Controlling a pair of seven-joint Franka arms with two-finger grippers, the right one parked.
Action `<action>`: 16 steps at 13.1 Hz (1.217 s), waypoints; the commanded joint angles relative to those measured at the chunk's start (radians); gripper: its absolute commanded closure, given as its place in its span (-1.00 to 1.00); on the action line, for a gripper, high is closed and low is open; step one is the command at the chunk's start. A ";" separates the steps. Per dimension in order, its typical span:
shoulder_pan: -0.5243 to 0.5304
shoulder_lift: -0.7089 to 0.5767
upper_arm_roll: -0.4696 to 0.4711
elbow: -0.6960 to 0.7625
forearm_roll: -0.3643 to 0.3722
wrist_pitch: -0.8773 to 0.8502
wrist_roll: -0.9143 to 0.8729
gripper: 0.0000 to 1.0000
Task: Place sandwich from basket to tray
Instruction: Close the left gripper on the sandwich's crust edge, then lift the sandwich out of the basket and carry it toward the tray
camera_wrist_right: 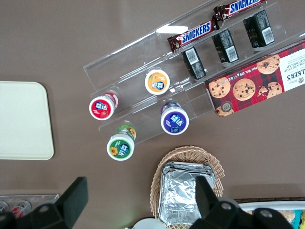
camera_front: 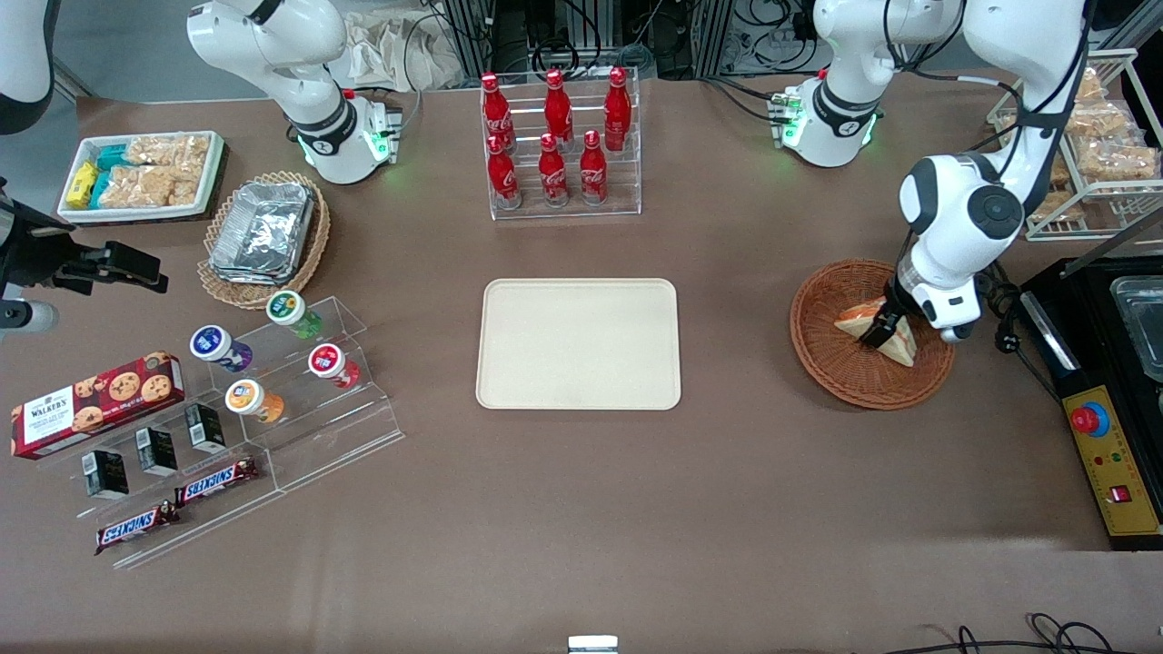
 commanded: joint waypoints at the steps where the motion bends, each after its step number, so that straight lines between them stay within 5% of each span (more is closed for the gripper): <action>1: -0.017 0.005 0.000 -0.005 0.002 0.062 -0.077 1.00; 5: -0.016 -0.042 0.000 0.008 0.018 0.018 -0.034 1.00; 7: -0.014 -0.128 0.001 0.079 0.018 -0.202 0.091 1.00; 12: -0.019 -0.143 -0.005 0.569 0.013 -0.868 0.353 1.00; 16: -0.042 -0.045 -0.162 0.907 0.010 -1.119 0.495 0.87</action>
